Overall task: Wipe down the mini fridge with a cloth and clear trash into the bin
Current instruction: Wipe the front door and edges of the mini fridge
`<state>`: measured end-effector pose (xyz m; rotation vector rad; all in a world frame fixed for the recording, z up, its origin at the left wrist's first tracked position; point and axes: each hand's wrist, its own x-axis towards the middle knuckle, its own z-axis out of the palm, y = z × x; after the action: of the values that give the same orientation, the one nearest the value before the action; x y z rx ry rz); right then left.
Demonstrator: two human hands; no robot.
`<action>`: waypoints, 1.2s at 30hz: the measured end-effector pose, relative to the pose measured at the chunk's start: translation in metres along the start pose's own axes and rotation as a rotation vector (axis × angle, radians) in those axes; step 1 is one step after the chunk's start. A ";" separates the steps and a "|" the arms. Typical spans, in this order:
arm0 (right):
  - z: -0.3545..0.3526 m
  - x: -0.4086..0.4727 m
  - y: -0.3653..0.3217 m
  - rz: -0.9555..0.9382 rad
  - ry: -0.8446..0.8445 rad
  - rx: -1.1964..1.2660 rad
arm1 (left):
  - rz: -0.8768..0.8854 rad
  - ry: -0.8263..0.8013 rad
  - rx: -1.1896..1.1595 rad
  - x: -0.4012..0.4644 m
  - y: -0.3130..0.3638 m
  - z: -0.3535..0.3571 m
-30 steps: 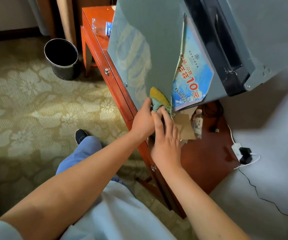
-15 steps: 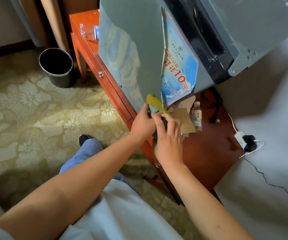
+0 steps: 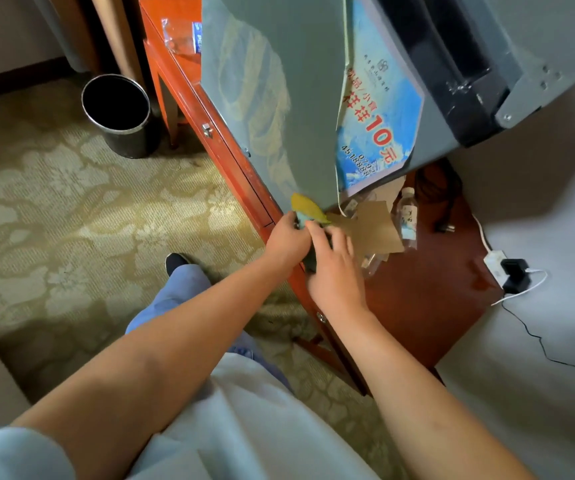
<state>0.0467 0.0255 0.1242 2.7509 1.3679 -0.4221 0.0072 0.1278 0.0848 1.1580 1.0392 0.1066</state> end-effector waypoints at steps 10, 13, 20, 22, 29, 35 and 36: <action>-0.018 0.007 -0.007 -0.089 0.317 -0.106 | 0.228 0.170 -0.068 0.001 0.015 0.000; -0.001 0.017 -0.014 -0.037 0.159 -0.156 | 0.097 0.171 -0.040 0.016 -0.003 0.003; -0.013 0.026 -0.021 0.053 -0.085 -0.195 | -0.137 0.038 -0.023 0.025 -0.019 0.009; -0.023 0.023 -0.019 -0.038 0.025 -0.159 | -0.044 0.148 -0.042 0.024 -0.012 0.005; 0.002 0.021 -0.017 -0.084 -0.049 -0.196 | -0.103 0.133 -0.017 0.040 -0.032 0.008; -0.006 0.026 -0.013 -0.041 -0.063 -0.151 | -0.229 0.028 -0.211 0.032 -0.030 0.011; -0.009 0.025 -0.016 -0.080 -0.003 -0.120 | -0.182 0.053 -0.256 0.029 -0.026 0.005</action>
<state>0.0509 0.0559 0.1281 2.6060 1.4558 -0.3359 0.0160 0.1291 0.0462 0.8299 1.1378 0.1232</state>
